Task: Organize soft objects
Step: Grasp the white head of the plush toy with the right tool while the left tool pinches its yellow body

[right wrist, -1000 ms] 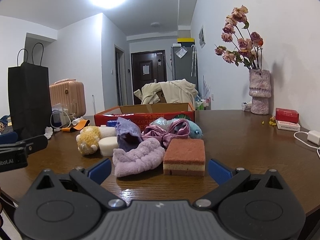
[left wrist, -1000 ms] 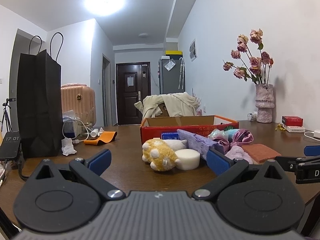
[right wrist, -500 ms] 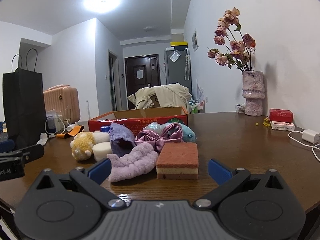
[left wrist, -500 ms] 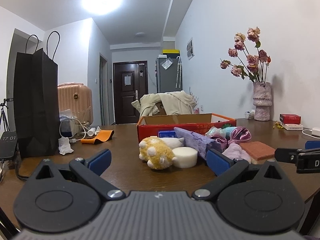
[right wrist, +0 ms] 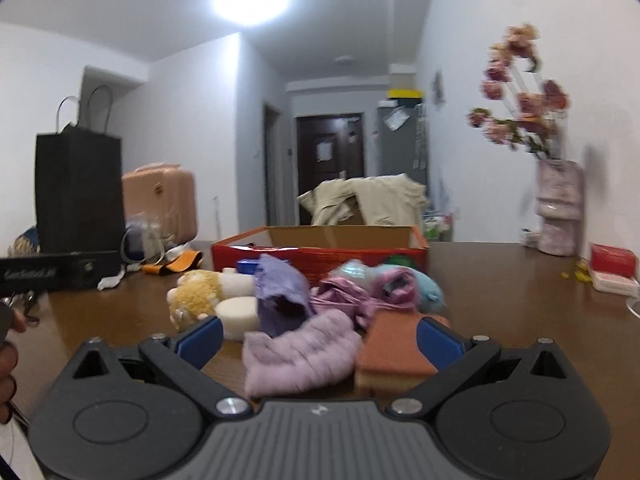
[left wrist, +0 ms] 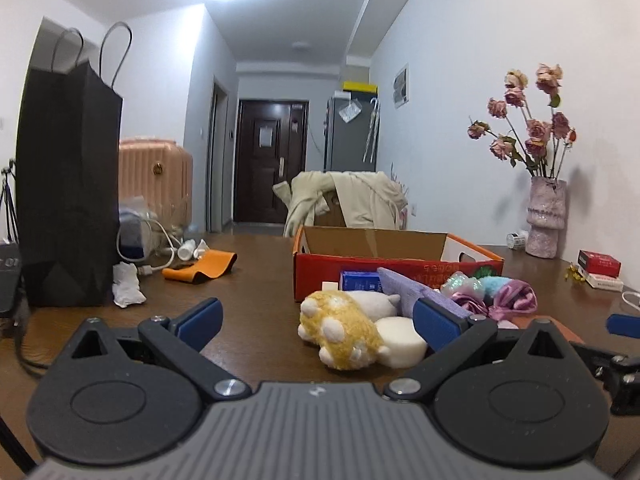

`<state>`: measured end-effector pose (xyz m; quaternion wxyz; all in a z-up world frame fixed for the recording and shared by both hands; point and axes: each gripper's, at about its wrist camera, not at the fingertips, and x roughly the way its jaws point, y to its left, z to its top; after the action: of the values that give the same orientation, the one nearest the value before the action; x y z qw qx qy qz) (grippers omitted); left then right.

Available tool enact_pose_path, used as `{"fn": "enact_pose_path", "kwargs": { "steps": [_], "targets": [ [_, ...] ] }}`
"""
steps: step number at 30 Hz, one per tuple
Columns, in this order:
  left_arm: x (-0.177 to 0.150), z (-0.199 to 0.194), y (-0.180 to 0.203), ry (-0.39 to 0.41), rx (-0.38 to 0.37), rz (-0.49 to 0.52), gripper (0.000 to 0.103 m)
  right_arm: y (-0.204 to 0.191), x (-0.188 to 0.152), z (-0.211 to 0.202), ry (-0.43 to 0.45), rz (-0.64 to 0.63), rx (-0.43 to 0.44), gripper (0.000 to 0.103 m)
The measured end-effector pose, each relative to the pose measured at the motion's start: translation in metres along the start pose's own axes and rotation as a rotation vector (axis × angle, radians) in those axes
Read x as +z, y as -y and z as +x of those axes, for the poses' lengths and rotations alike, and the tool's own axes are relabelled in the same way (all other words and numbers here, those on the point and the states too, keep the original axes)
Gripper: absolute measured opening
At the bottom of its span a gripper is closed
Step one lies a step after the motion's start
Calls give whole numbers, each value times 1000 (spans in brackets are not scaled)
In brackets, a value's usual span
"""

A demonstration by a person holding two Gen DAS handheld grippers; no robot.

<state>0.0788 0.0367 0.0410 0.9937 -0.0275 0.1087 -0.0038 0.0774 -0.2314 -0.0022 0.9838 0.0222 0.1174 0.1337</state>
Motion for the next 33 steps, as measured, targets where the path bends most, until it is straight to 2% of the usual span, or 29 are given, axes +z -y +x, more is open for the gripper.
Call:
{"fn": "enact_pose_path", "kwargs": {
  "steps": [2, 5, 7, 9, 13, 16, 18, 20, 25, 26, 28, 29, 30, 33],
  "targets": [
    [5, 13, -3, -23, 6, -7, 103, 0, 11, 16, -38, 24, 36, 97],
    [10, 38, -7, -83, -18, -11, 103, -2, 23, 40, -84, 51, 79, 83],
    [11, 56, -9, -139, -63, -33, 103, -5, 31, 58, -107, 82, 120, 65],
    [11, 74, -10, -176, -77, -57, 101, -9, 36, 74, -126, 83, 167, 57],
    [8, 112, -8, -279, -95, -83, 100, -27, 42, 105, -158, 20, 157, 56],
    [0, 133, -7, -352, -108, -100, 95, -26, 48, 123, -177, 31, 168, 55],
    [-4, 141, -10, -385, -109, -106, 82, -27, 52, 131, -176, 25, 180, 55],
    [-6, 144, -17, -415, -124, -118, 73, -30, 58, 141, -178, 20, 195, 55],
    [-3, 122, -54, -372, -20, -101, 77, -50, 67, 163, -209, -26, 286, 55],
    [-2, 121, -60, -362, -20, -111, 78, -56, 68, 168, -218, -46, 304, 55],
    [-1, 123, -68, -348, -64, -135, 78, -69, 68, 182, -246, -86, 332, 55],
    [1, 126, -69, -345, -79, -144, 75, -75, 68, 190, -270, -106, 335, 55],
    [2, 130, -71, -344, -70, -153, 75, -79, 67, 198, -298, -118, 333, 54],
    [2, 144, -81, -388, -118, -218, 71, -82, 68, 212, -346, -143, 313, 55]
  ]
}}
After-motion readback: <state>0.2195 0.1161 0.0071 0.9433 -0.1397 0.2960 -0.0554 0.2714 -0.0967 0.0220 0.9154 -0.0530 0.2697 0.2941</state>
